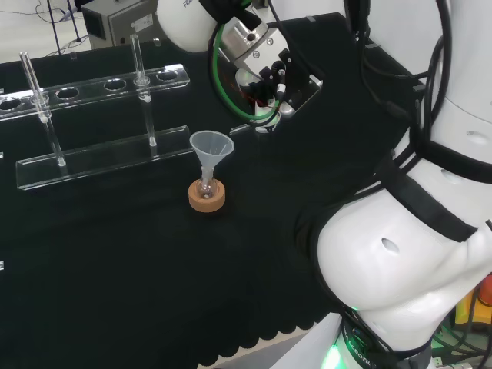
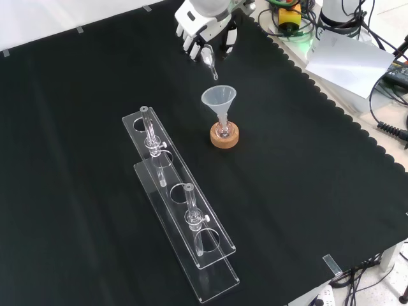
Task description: Pour all the NaCl from the weighing funnel into the round-bottom flask.
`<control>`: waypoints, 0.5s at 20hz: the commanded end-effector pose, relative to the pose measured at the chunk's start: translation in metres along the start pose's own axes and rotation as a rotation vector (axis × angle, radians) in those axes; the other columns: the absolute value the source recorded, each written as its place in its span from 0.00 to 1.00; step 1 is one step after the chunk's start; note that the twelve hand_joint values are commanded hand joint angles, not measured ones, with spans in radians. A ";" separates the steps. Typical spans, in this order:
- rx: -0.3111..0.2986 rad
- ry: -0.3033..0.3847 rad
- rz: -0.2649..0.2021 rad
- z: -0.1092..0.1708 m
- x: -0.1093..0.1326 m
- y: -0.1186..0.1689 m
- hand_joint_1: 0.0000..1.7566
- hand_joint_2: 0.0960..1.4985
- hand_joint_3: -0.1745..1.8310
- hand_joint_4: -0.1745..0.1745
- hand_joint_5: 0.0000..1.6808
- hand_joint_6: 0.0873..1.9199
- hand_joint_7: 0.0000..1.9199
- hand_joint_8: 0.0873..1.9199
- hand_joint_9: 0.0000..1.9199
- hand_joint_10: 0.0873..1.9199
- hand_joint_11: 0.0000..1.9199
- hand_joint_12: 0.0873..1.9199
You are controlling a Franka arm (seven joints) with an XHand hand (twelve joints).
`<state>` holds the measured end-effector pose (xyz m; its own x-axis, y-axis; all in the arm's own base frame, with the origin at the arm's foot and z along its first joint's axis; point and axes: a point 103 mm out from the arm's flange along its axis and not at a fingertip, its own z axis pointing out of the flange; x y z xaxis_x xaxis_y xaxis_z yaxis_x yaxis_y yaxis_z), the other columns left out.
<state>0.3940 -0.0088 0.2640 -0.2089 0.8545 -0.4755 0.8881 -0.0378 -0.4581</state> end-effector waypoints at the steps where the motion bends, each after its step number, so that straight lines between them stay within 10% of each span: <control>1: 0.016 -0.029 -0.006 -0.006 0.003 0.010 0.62 0.41 0.47 1.00 0.67 0.49 0.44 0.27 0.59 0.09 0.46 0.52; 10: 0.039 -0.090 -0.016 -0.013 0.007 0.020 0.62 0.41 0.47 1.00 0.67 0.49 0.44 0.26 0.59 0.09 0.46 0.52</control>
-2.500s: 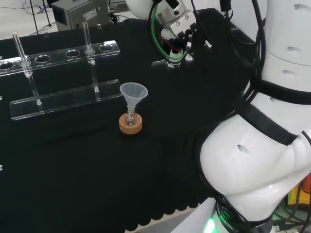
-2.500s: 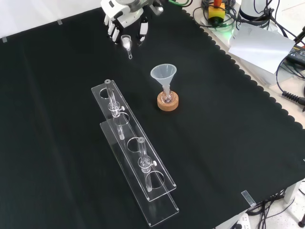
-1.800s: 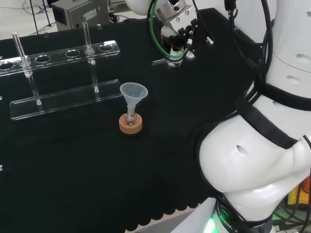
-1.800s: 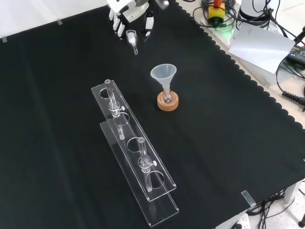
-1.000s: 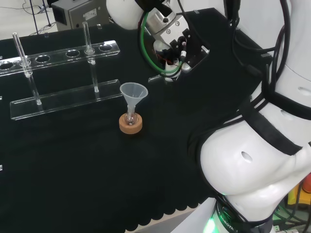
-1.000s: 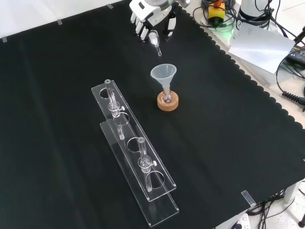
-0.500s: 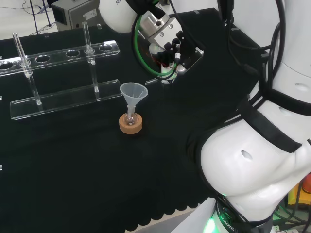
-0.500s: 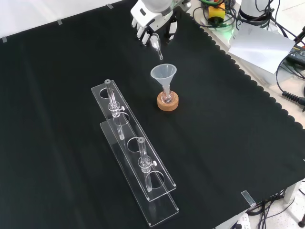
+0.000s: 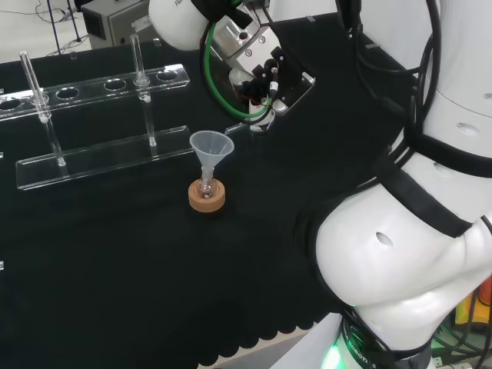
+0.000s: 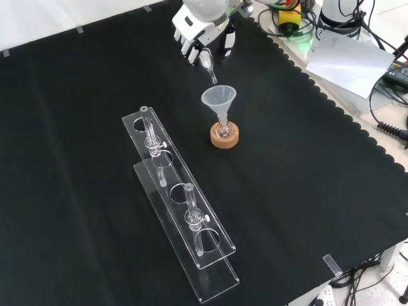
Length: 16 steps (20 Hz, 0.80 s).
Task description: Pour all the NaCl from the weighing funnel into the round-bottom flask.
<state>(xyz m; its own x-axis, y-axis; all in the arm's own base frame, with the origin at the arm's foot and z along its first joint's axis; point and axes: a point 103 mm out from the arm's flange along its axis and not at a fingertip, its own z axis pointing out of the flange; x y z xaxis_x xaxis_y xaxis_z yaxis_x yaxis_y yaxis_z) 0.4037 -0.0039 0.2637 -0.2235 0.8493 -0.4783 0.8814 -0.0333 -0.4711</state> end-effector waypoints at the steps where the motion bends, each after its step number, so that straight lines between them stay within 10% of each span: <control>1: 0.031 -0.081 -0.004 -0.008 0.004 0.012 0.62 0.41 0.47 1.00 0.67 0.49 0.44 0.26 0.59 0.09 0.46 0.52; 16: 0.046 -0.126 -0.009 -0.014 0.010 0.014 0.62 0.41 0.48 1.00 0.67 0.49 0.44 0.26 0.60 0.09 0.46 0.52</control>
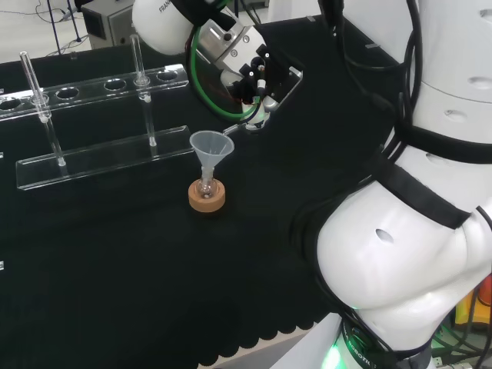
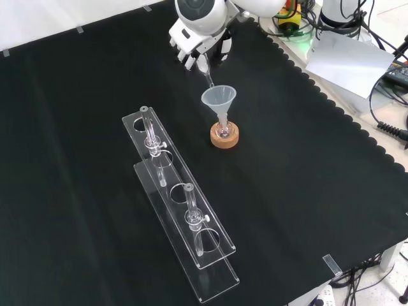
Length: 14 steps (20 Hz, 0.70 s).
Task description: Pour all the NaCl from the weighing funnel into the round-bottom flask.
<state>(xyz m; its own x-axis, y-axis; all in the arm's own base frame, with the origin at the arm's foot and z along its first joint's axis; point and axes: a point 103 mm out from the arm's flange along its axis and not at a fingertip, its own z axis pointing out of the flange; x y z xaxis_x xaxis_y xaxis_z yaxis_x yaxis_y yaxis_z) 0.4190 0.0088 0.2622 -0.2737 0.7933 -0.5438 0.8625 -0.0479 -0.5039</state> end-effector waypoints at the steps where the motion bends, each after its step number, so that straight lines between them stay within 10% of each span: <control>1: 0.006 -0.032 0.001 -0.003 0.002 0.000 0.62 0.41 0.48 1.00 0.67 0.49 0.44 0.26 0.60 0.09 0.46 0.52; 14: 0.009 -0.099 -0.005 -0.010 0.009 0.001 0.62 0.40 0.48 1.00 0.67 0.50 0.44 0.26 0.60 0.09 0.46 0.52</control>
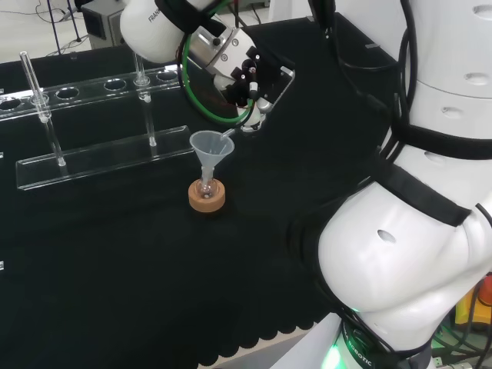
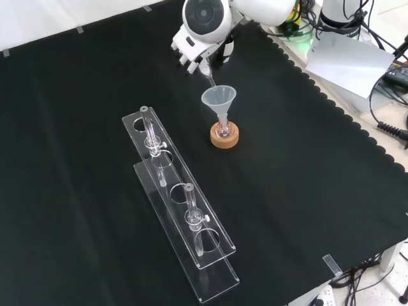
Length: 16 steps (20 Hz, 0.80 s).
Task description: Pour all the NaCl from the weighing funnel into the round-bottom flask.
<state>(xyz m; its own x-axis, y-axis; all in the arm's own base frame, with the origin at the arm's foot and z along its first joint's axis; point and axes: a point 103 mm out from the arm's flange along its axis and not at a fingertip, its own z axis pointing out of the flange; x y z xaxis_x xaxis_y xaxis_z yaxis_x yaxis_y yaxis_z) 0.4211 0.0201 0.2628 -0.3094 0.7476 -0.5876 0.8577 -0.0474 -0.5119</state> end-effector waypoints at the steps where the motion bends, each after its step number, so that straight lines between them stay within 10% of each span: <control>1: 0.004 -0.035 0.001 -0.003 0.002 0.000 0.62 0.40 0.48 1.00 0.67 0.50 0.44 0.26 0.60 0.09 0.46 0.52; 16: 0.013 -0.115 0.008 -0.008 0.005 -0.001 0.62 0.40 0.48 1.00 0.67 0.50 0.44 0.26 0.60 0.08 0.46 0.52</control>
<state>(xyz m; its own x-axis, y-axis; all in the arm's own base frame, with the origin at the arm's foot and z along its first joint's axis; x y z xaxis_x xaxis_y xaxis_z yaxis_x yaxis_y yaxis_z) 0.4219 0.0280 0.2650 -0.3453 0.6749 -0.6521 0.8551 -0.0601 -0.5150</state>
